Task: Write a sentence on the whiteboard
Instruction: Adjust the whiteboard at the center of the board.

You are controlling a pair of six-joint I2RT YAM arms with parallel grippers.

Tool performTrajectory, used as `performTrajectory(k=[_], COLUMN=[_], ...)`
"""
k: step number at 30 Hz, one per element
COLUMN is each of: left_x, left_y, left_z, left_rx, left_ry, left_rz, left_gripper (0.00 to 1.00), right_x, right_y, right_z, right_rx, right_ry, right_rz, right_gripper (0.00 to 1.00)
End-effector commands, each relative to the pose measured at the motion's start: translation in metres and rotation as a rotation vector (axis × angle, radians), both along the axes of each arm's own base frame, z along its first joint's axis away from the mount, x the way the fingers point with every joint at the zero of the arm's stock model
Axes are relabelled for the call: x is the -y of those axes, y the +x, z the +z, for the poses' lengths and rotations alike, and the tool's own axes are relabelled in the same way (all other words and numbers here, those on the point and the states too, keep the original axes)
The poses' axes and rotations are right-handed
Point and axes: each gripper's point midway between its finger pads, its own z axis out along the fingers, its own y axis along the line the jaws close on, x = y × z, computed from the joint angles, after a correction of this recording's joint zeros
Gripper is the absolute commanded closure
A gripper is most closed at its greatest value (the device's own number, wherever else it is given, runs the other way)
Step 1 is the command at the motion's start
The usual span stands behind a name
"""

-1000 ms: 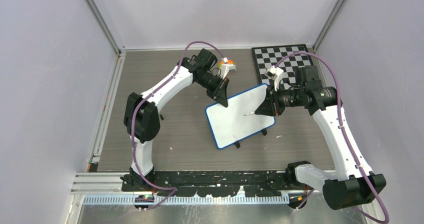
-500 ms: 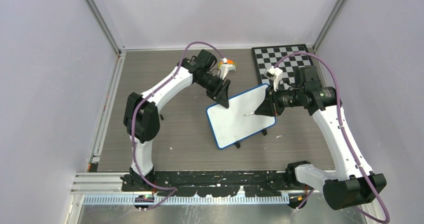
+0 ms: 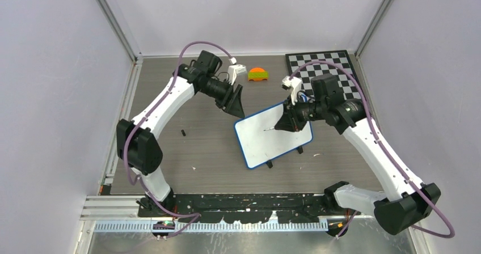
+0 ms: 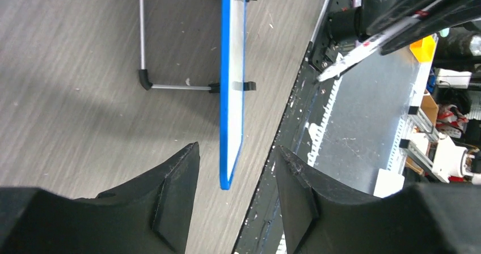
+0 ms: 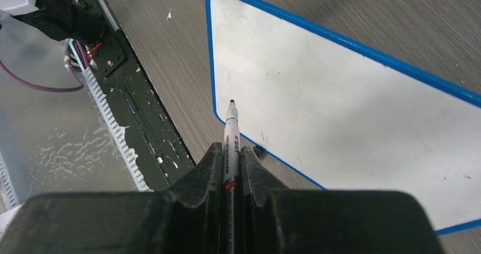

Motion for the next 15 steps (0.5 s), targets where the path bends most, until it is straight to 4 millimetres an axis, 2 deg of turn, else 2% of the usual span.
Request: performTrajectory(k=[1, 6, 9, 15], left_x=[0.003, 0.007, 0.008, 0.008], left_y=[-0.016, -0.011, -0.011, -0.013], left_z=[0.000, -0.007, -0.009, -0.015], left_rx=[-0.031, -0.056, -0.068, -0.085], left_ry=[-0.040, -0.042, -0.045, -0.049], left_rz=[-0.039, -0.016, -0.014, -0.016], left_gripper=[0.48, 0.55, 0.57, 0.69], right_x=[-0.022, -0.046, -0.054, -0.064], right_y=[0.029, 0.030, 0.031, 0.033], right_z=[0.019, 0.017, 0.015, 0.012], right_rx=[0.090, 0.087, 0.080, 0.052], right_ry=[0.031, 0.033, 0.051, 0.064], right_rz=[-0.055, -0.026, -0.033, -0.047], right_gripper=[1.00, 1.00, 1.00, 1.00])
